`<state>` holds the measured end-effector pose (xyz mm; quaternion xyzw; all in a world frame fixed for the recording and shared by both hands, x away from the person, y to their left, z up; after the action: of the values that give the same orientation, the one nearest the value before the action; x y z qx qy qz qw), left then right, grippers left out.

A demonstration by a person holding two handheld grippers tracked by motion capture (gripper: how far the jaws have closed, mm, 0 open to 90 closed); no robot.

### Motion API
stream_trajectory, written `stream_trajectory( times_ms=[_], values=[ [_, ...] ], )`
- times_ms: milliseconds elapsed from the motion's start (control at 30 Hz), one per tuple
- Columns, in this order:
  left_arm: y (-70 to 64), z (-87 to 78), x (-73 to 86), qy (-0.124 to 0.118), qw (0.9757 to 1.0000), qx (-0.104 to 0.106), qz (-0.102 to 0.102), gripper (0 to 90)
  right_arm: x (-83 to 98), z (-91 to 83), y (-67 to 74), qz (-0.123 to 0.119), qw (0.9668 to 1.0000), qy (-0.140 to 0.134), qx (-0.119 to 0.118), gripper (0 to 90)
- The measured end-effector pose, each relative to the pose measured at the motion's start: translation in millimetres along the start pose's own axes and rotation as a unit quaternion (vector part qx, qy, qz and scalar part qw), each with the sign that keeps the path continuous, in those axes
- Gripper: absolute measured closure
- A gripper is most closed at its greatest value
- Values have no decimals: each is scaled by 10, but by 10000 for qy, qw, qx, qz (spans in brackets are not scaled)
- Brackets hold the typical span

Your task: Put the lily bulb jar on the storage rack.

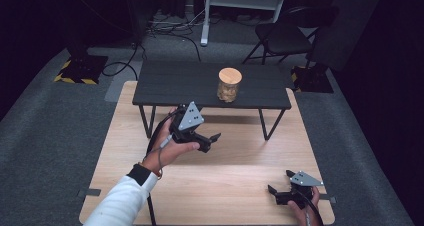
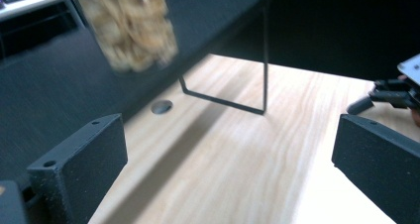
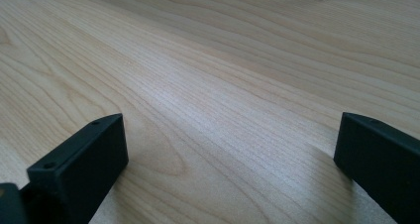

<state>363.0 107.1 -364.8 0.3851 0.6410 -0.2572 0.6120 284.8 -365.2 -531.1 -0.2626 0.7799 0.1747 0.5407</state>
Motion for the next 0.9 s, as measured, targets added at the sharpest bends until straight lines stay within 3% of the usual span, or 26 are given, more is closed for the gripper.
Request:
stream_trajectory(
  times_ms=[167,233,433,633,900],
  values=[
    [-108,-87,339,-35,9997,-54,-220,5,0,0,0,0,10000,-1,0,0],
    [-161,-111,468,42,9999,-40,-159,5,0,0,0,-1,10000,-1,0,0],
    [-320,-202,791,61,9997,-32,-254,5,0,0,0,0,10000,-1,-1,0],
    [-481,-252,1079,294,9989,68,-365,5,0,0,0,-1,10000,-1,-1,0],
    [-631,-339,1407,614,9972,199,-367,5,0,0,1,0,10000,-1,2,0]
  ],
)
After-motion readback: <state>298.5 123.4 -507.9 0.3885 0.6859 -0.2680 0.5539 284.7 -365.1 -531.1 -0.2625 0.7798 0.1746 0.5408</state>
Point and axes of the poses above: each handheld gripper's, and its own axes: z roughly forward along the jaws, x roughly out of its underside, y roughly to its left, the point moved 9 cm from there along z, roughly forward along the jaws, and after that the axes turned 14 degrees about -y, right-handed, at the moved point
